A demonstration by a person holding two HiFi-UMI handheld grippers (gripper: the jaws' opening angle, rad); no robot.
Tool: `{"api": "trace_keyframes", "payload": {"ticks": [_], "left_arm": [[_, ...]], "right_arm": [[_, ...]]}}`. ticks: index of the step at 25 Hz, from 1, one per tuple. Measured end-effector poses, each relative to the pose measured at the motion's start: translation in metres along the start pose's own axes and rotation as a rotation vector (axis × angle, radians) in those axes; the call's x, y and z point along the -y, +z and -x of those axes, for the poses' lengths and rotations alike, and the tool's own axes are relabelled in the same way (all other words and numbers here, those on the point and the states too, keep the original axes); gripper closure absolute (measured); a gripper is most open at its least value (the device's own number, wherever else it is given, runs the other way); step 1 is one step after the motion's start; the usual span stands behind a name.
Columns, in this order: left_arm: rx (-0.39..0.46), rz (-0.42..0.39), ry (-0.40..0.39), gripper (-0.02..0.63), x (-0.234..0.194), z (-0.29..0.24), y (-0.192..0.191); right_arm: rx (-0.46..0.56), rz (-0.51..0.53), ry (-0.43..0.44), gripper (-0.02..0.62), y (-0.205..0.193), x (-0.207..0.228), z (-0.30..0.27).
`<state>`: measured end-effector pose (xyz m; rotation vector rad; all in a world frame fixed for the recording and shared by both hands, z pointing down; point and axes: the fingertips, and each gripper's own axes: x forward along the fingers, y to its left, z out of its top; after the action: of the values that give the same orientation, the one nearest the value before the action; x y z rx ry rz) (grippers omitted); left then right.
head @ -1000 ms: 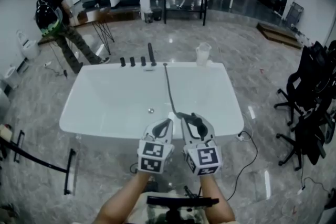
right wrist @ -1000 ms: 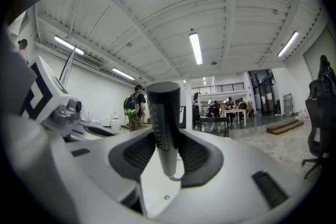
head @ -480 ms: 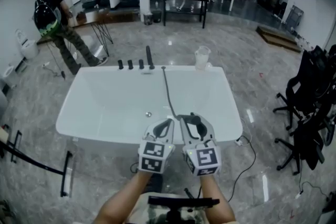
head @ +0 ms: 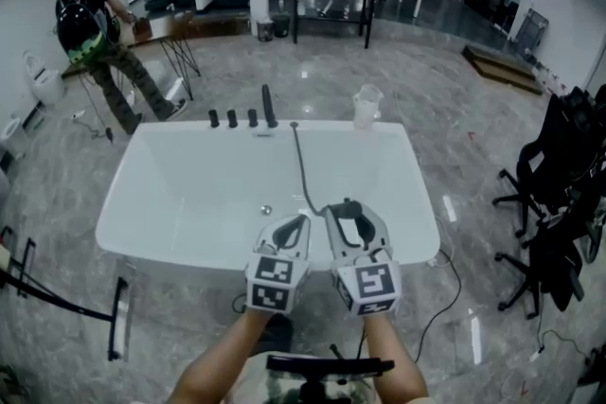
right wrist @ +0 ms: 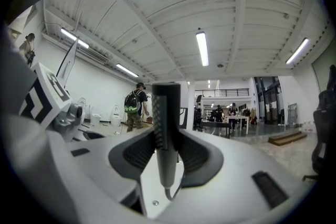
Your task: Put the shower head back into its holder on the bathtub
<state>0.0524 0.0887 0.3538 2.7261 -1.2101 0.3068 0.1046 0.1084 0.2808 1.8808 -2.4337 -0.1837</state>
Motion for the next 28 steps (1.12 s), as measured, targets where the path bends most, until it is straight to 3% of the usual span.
{"api": "trace_keyframes", "payload": {"ticks": [7,13,28], "left_arm": [[0.0,-0.007,-0.014,0.601,-0.024,-0.036,0.012],[0.019,-0.022,-0.016,0.601,-0.046,-0.056,0.034],[0.04,-0.015,-0.041,0.601,-0.089,-0.117,0.066]], "right_arm": [[0.033,0.059,0.004,0.456,0.018,0.026,-0.044],[0.046,0.049,0.0,0.456,0.033,0.047,-0.077],[0.019,0.085,0.019,0.456,0.048,0.075,-0.156]]}}
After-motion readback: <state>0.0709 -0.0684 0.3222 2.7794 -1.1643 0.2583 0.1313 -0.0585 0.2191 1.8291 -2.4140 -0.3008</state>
